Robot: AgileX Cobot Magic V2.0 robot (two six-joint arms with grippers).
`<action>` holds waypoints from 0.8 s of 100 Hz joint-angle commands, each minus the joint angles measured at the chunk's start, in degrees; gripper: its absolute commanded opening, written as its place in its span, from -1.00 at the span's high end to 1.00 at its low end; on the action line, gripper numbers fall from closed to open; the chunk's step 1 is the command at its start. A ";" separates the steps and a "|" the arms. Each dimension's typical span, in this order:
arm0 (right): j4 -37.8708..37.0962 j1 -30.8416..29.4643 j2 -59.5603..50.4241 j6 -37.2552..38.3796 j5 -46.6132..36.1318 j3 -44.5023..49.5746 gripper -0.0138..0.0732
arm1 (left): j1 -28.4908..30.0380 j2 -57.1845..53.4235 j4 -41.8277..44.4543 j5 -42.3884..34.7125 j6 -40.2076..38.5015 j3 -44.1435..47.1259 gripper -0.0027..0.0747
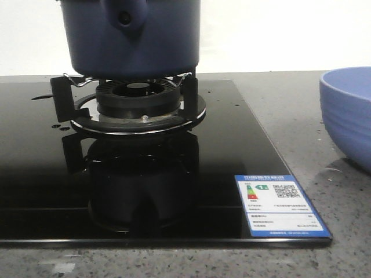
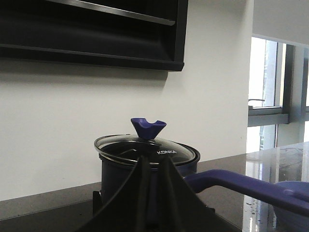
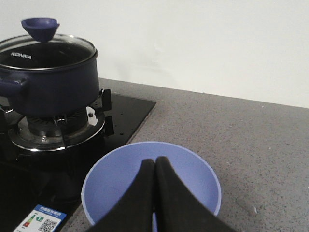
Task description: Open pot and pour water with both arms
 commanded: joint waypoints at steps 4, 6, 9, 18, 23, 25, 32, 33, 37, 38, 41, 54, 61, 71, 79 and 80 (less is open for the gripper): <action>0.71 0.08 0.62 -0.75 -5.03 -1.31 0.83 | 0.05 0.54 -1.06 -0.35 -0.51 -1.16 0.98; 0.71 0.08 0.62 -0.75 -5.03 -1.31 0.83 | 0.05 0.54 -1.06 -0.35 -0.51 -1.16 0.98; 0.71 0.08 0.62 -0.75 -5.03 -1.31 0.83 | 0.05 0.54 -1.06 -0.35 -0.51 -1.16 0.98; 0.71 0.08 0.62 -0.75 -5.03 -1.31 0.83 | 0.05 0.54 -1.06 -0.35 -0.51 -1.16 0.98; 0.71 0.08 0.62 -0.75 -5.03 -1.31 0.83 | 0.05 0.54 -1.06 -0.35 -0.51 -1.16 0.98; 0.71 0.08 0.62 -0.75 -5.03 -1.31 0.83 | 0.05 0.54 -1.06 -0.35 -0.51 -1.16 0.98; 0.71 0.08 0.62 -0.75 -5.03 -1.31 0.83 | 0.05 0.54 -1.06 -0.35 -0.51 -1.16 0.98; 0.71 0.08 0.62 -0.75 -5.03 -1.31 0.83 | 0.05 0.54 -1.06 -0.35 -0.51 -1.16 0.98; 0.71 0.08 0.62 -0.75 -5.03 -1.31 0.83 | 0.05 0.54 -1.06 -0.35 -0.51 -1.16 0.98; 0.71 0.08 0.62 -0.75 -5.03 -1.31 0.83 | 0.05 0.54 -1.06 -0.35 -0.51 -1.16 0.98; 0.71 0.08 0.62 -0.75 -5.03 -1.31 0.83 | 0.05 0.54 -1.06 -0.35 -0.51 -1.16 0.98; 0.71 0.08 0.62 -0.75 -5.03 -1.31 0.83 | 0.05 0.54 -1.06 -0.35 -0.51 -1.16 0.98; 0.71 0.08 0.62 -0.75 -5.03 -1.31 0.83 | 0.05 0.54 -1.21 -0.35 -0.51 -1.16 0.98; 0.71 0.08 0.62 -0.75 -5.03 -1.31 0.83 | 0.05 0.54 1.09 -1.53 -0.51 -1.16 0.98; 0.71 0.08 0.62 -0.75 -5.03 -1.31 0.83 | 0.05 0.54 15.97 -3.51 -6.53 -1.16 0.98; 0.71 0.08 0.62 -0.75 -5.03 -1.31 0.83 | 0.05 0.54 17.63 -3.83 -9.67 -1.16 0.98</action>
